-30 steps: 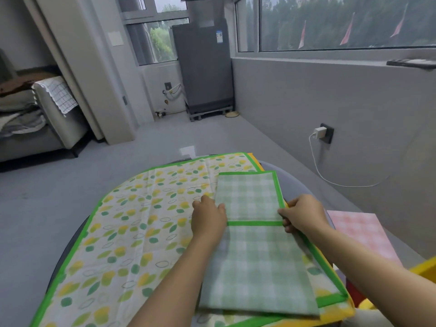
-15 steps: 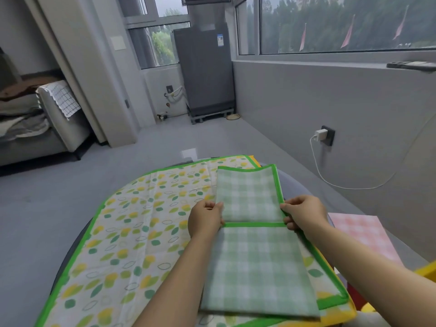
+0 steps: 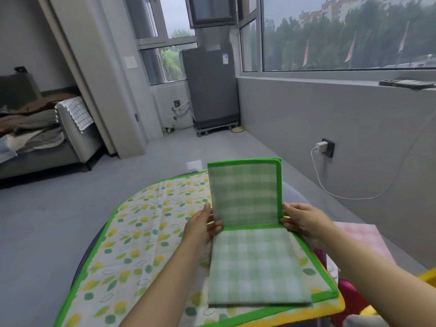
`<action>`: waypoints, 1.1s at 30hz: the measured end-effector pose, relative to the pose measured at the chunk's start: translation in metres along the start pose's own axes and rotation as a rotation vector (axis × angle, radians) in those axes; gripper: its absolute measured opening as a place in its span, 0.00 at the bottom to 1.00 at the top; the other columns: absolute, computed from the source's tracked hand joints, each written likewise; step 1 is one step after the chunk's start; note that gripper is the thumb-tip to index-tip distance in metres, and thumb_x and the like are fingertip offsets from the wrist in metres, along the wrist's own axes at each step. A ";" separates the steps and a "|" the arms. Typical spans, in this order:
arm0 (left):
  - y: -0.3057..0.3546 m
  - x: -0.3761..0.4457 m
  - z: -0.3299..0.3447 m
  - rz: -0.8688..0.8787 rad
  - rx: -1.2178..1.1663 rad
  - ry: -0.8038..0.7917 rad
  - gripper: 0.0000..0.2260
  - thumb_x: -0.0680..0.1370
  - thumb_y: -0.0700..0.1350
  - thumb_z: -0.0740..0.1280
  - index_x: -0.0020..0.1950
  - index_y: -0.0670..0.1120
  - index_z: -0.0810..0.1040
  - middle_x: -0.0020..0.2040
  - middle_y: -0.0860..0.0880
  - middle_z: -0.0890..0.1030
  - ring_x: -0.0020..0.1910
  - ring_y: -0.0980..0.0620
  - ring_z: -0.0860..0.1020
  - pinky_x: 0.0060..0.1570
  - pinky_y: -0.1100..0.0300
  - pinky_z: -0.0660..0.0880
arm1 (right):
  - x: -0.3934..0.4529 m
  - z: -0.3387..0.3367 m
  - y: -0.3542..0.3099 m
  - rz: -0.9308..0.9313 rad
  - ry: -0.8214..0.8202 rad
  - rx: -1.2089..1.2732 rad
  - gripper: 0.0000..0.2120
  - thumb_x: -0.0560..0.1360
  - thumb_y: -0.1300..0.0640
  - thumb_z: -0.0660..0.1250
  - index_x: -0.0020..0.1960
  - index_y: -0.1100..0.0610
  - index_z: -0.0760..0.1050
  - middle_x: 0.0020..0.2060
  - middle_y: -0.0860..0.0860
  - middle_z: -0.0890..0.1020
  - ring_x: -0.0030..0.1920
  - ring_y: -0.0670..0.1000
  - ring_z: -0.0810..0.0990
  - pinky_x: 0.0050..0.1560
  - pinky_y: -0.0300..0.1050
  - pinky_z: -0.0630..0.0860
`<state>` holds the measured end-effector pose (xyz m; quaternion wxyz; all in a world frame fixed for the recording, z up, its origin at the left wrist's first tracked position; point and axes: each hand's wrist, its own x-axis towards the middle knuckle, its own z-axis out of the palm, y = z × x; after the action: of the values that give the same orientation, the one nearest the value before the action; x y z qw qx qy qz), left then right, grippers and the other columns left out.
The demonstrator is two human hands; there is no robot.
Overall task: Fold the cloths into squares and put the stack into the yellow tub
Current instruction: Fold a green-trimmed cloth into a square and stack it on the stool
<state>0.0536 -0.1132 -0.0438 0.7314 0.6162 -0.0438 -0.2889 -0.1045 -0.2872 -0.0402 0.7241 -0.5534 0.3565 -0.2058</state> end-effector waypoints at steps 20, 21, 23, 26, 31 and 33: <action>-0.010 -0.025 -0.015 0.271 0.735 -0.061 0.08 0.78 0.49 0.65 0.46 0.47 0.81 0.44 0.54 0.81 0.40 0.59 0.76 0.38 0.66 0.70 | -0.010 -0.002 0.007 -0.177 -0.058 -0.569 0.06 0.70 0.54 0.73 0.43 0.57 0.83 0.40 0.51 0.84 0.42 0.51 0.81 0.42 0.40 0.76; -0.012 -0.025 -0.014 0.309 0.779 -0.069 0.06 0.78 0.48 0.65 0.46 0.48 0.81 0.45 0.55 0.80 0.42 0.59 0.76 0.38 0.69 0.70 | -0.010 -0.001 0.008 -0.196 -0.045 -0.621 0.06 0.69 0.54 0.74 0.43 0.56 0.83 0.40 0.51 0.84 0.43 0.50 0.81 0.44 0.41 0.77; -0.016 -0.024 -0.012 0.359 0.841 -0.091 0.04 0.78 0.47 0.66 0.49 0.50 0.80 0.49 0.53 0.77 0.49 0.57 0.75 0.45 0.71 0.69 | -0.011 0.002 0.011 -0.247 -0.028 -0.748 0.06 0.69 0.54 0.74 0.43 0.54 0.82 0.42 0.49 0.83 0.44 0.49 0.80 0.45 0.41 0.75; -0.026 -0.031 -0.008 0.414 1.069 -0.064 0.10 0.77 0.51 0.65 0.58 0.53 0.78 0.54 0.53 0.69 0.59 0.55 0.65 0.59 0.65 0.62 | -0.014 0.008 0.020 -0.394 -0.006 -1.008 0.10 0.70 0.52 0.72 0.51 0.51 0.80 0.48 0.48 0.76 0.47 0.48 0.75 0.48 0.40 0.70; -0.036 -0.050 0.006 0.612 1.583 -0.065 0.21 0.81 0.53 0.53 0.73 0.50 0.65 0.74 0.50 0.61 0.74 0.51 0.56 0.72 0.55 0.48 | -0.032 0.022 0.035 -0.638 0.043 -1.318 0.15 0.77 0.48 0.60 0.62 0.46 0.75 0.60 0.46 0.75 0.63 0.51 0.68 0.65 0.46 0.62; -0.042 -0.054 0.011 0.585 1.584 -0.195 0.22 0.82 0.50 0.50 0.77 0.48 0.57 0.78 0.50 0.54 0.77 0.53 0.49 0.73 0.57 0.42 | -0.037 0.028 0.041 -0.651 -0.033 -1.324 0.19 0.79 0.48 0.56 0.69 0.48 0.69 0.68 0.48 0.70 0.69 0.51 0.64 0.70 0.45 0.57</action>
<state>-0.0110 -0.1005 -0.0644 0.1223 0.8825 -0.4534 -0.0240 -0.1124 -0.2306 -0.0645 0.1462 -0.9553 0.2130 -0.1439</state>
